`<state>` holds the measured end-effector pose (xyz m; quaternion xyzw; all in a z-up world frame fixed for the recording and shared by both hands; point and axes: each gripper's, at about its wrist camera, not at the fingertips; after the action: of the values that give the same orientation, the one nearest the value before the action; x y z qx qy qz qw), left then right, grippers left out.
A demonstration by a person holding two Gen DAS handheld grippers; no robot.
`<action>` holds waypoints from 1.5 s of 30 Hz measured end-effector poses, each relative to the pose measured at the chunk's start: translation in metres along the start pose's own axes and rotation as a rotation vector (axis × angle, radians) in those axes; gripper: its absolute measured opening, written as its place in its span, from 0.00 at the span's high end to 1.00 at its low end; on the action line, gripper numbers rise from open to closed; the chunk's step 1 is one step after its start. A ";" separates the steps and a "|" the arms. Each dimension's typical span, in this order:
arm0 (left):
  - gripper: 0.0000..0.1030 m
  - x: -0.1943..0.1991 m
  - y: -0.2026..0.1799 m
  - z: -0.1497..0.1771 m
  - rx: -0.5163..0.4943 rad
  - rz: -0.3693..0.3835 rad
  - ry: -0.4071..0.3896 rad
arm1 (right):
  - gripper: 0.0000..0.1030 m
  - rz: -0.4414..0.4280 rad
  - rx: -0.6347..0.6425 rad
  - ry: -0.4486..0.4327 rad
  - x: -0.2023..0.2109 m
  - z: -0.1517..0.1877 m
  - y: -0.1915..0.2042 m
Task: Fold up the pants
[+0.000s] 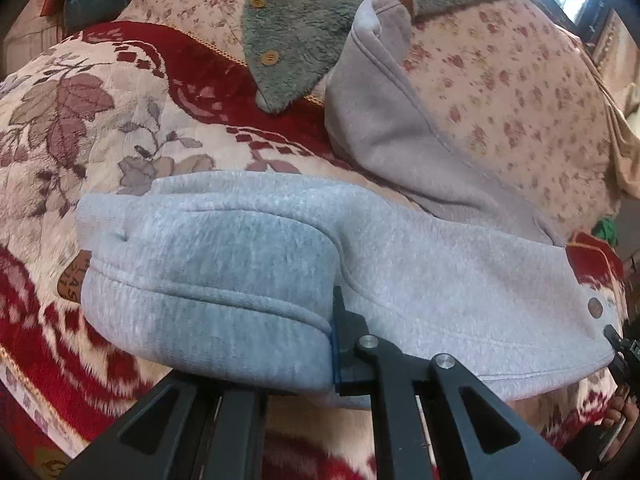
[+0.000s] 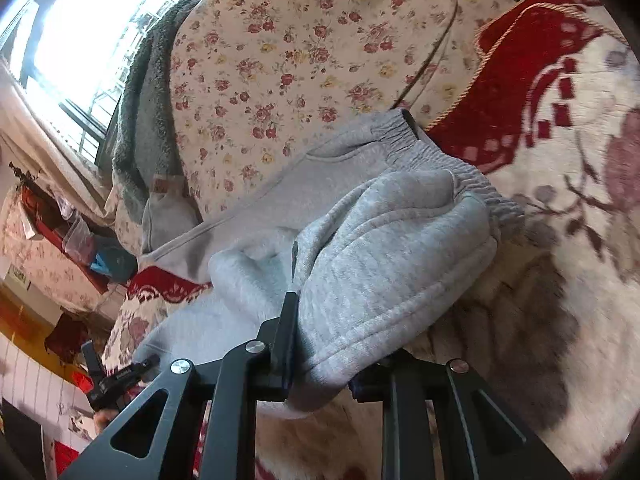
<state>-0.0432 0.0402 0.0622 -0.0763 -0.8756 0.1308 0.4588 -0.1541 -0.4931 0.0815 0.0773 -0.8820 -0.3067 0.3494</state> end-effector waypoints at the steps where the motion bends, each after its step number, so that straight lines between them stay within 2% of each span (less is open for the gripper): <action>1: 0.91 0.004 -0.001 0.003 -0.009 0.004 0.001 | 0.80 0.003 0.005 0.004 0.006 0.004 0.001; 4: 0.91 0.013 -0.004 0.015 -0.039 0.015 0.011 | 0.80 0.005 0.018 0.013 0.026 0.016 -0.001; 9: 0.90 0.013 0.000 0.025 -0.045 0.021 0.037 | 0.81 0.034 0.026 0.071 0.035 0.041 -0.010; 11: 0.78 0.015 0.003 0.027 -0.026 0.007 0.034 | 0.80 0.071 0.036 0.125 0.028 0.050 -0.018; 13: 0.39 0.021 0.008 0.027 -0.001 0.002 0.014 | 0.75 0.100 -0.008 0.149 0.027 0.056 -0.028; 15: 0.30 0.031 0.016 0.027 0.045 0.010 -0.022 | 0.69 0.097 -0.042 0.190 0.031 0.058 -0.037; 16: 0.30 0.036 0.019 0.026 0.063 0.017 -0.037 | 0.60 0.103 -0.029 0.203 0.034 0.059 -0.037; 17: 0.29 0.040 0.022 0.026 0.075 0.020 -0.043 | 0.47 0.114 0.004 0.216 0.039 0.060 -0.034; 18: 0.27 0.043 0.024 0.025 0.083 0.015 -0.045 | 0.40 0.116 0.039 0.227 0.044 0.061 -0.028; 19: 0.26 0.045 0.026 0.025 0.092 0.006 -0.046 | 0.35 0.105 0.072 0.236 0.047 0.061 -0.022; 22: 0.26 0.043 0.033 0.024 0.113 -0.022 -0.036 | 0.34 0.028 0.225 0.278 0.050 0.064 0.019; 25: 0.26 0.044 0.043 0.023 0.155 -0.043 -0.042 | 0.27 -0.029 0.345 0.287 0.033 0.069 0.063; 28: 0.23 0.046 0.058 0.024 0.205 -0.044 -0.045 | 0.26 -0.154 0.418 0.330 -0.014 0.079 0.117; 31: 0.21 0.045 0.077 0.022 0.264 -0.047 -0.051 | 0.26 -0.240 0.507 0.364 -0.071 0.092 0.172; 35: 0.19 0.041 0.093 0.017 0.304 -0.071 -0.069 | 0.26 -0.295 0.567 0.406 -0.149 0.106 0.230; 38: 0.18 0.034 0.103 0.010 0.321 -0.093 -0.081 | 0.26 -0.292 0.592 0.420 -0.191 0.117 0.262; 40: 0.18 0.028 0.109 0.004 0.319 -0.092 -0.080 | 0.26 -0.287 0.623 0.463 -0.222 0.132 0.282; 41: 0.20 0.025 0.111 0.002 0.313 -0.090 -0.081 | 0.26 -0.272 0.649 0.471 -0.231 0.139 0.288; 42: 0.36 0.022 0.112 -0.002 0.296 -0.093 -0.085 | 0.26 -0.260 0.671 0.478 -0.238 0.144 0.292; 43: 0.58 0.020 0.112 -0.006 0.268 -0.105 -0.084 | 0.26 -0.250 0.686 0.484 -0.245 0.150 0.296; 45: 0.69 0.019 0.114 -0.013 0.214 -0.137 -0.090 | 0.26 -0.241 0.693 0.500 -0.253 0.162 0.297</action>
<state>-0.0418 0.1555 0.0500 0.0390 -0.8794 0.1951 0.4324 -0.0505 -0.0877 0.0225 0.3639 -0.8058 -0.0032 0.4671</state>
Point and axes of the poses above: each gripper's, at about its wrist camera, not at the fingertips, and x roughly against the way its jaws point, y to its left, z to its underside, and after that the axes turned 1 degree about y, right-handed
